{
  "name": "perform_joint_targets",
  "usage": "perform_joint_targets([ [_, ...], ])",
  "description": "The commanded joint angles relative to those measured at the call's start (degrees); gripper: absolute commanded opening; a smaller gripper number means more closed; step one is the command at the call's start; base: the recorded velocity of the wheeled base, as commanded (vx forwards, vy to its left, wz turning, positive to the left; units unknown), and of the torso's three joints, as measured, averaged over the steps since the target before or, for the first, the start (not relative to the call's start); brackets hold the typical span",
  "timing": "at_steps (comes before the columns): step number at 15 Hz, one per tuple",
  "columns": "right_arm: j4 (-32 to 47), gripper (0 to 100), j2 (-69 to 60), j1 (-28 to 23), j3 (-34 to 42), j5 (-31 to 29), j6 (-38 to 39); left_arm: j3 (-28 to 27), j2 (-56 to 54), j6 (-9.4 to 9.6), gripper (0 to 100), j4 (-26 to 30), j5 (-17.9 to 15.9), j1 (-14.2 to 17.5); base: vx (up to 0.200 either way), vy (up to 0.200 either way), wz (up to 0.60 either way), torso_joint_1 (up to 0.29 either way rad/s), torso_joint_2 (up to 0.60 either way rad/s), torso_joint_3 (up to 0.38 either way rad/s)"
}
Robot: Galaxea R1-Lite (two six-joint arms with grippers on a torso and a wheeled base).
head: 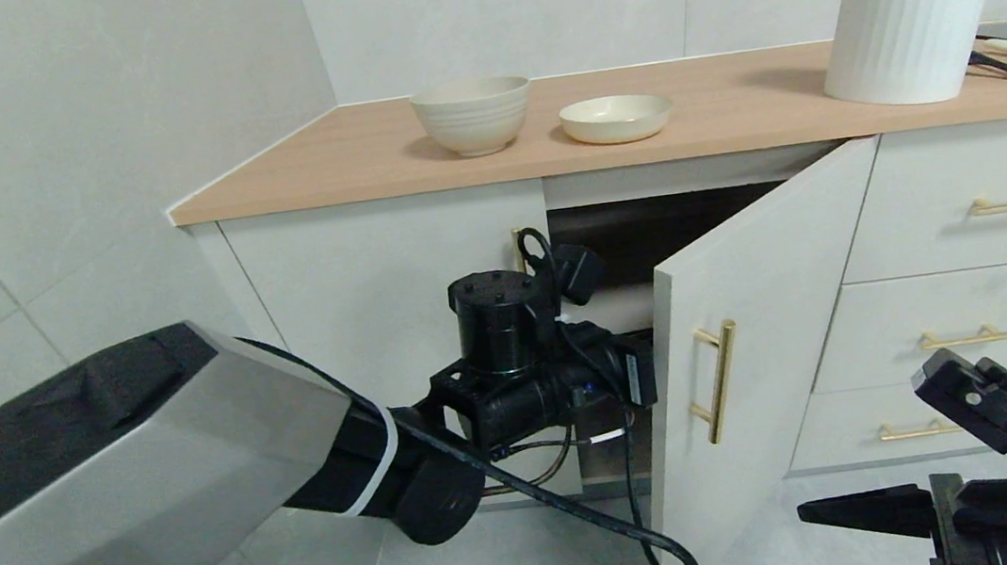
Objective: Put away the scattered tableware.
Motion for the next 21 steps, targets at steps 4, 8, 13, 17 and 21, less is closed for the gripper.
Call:
perform_joint_targets([
  [4,0.0,100,-0.5,0.0,0.2,0.1,0.0,-2.9,2.7,0.25,0,0.5,5.5,-2.7,0.000,0.000,0.00,0.000,0.00,0.000],
  [8,0.0,100,-4.3,2.0,1.7,0.4,-0.1,0.2,-2.7,-1.16,0,-0.7,2.6,-11.0,0.000,0.000,0.00,0.000,0.00,0.000],
  [13,0.2,100,-9.7,4.6,2.4,2.8,-0.2,6.9,-9.6,-9.33,0,-2.6,-11.9,-9.4,0.000,0.000,0.00,0.000,0.00,0.000],
  [17,0.3,100,-7.1,4.2,1.1,1.6,-0.1,10.7,-12.9,-8.54,0,-2.4,-10.6,-3.0,0.000,0.000,0.00,0.000,0.00,0.000],
  [21,0.2,100,-1.0,3.8,-2.7,-8.4,-0.2,15.9,-22.9,-1.24,0,7.8,-6.3,4.5,0.000,0.000,0.00,0.000,0.00,0.000],
])
